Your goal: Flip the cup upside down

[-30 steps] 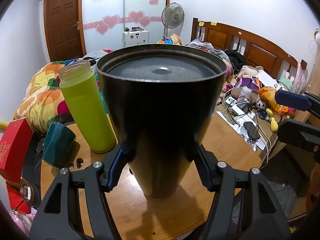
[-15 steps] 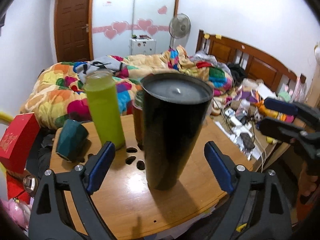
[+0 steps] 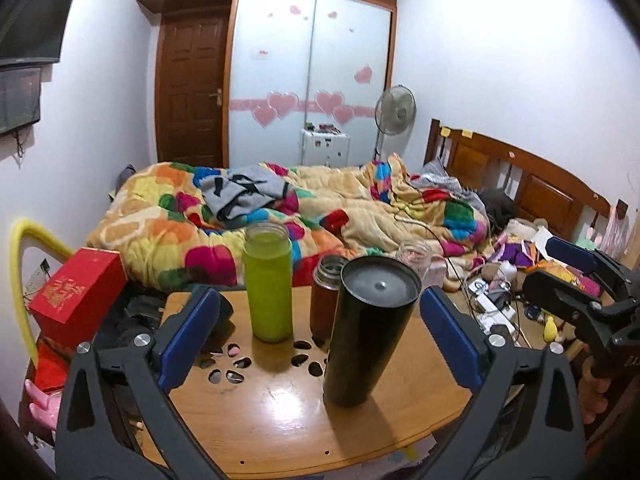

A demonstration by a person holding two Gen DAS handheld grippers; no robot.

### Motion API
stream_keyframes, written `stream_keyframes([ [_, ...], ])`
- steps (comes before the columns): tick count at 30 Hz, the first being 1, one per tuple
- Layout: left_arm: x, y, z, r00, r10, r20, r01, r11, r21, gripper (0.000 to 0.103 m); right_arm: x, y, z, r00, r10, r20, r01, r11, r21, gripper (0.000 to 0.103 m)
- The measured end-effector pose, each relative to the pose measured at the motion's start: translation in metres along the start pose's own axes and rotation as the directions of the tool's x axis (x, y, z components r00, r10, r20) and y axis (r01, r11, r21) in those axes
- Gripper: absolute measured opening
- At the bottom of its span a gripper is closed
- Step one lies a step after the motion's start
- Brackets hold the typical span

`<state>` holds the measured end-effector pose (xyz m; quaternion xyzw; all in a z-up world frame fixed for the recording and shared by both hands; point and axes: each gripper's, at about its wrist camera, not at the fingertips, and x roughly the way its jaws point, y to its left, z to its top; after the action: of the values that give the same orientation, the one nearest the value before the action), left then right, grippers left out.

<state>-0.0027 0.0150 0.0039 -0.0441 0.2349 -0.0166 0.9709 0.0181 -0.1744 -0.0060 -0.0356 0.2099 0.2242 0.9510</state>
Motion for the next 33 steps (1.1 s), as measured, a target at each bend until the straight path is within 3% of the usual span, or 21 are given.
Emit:
stream_keyframes([
  [8, -0.02, -0.005, 0.006, 0.999, -0.009, 0.048, 0.009, 1.0, 0.006, 0.103, -0.013, 0.003, 0.013, 0.999, 0.002, 0.046, -0.003, 1.0, 0.028, 0.103],
  [33, -0.025, -0.009, 0.007, 0.997, 0.01, 0.077, -0.01, 1.0, 0.006, 0.103, -0.006, 0.01, 0.011, 0.999, 0.003, 0.034, -0.004, 1.0, 0.019, 0.103],
])
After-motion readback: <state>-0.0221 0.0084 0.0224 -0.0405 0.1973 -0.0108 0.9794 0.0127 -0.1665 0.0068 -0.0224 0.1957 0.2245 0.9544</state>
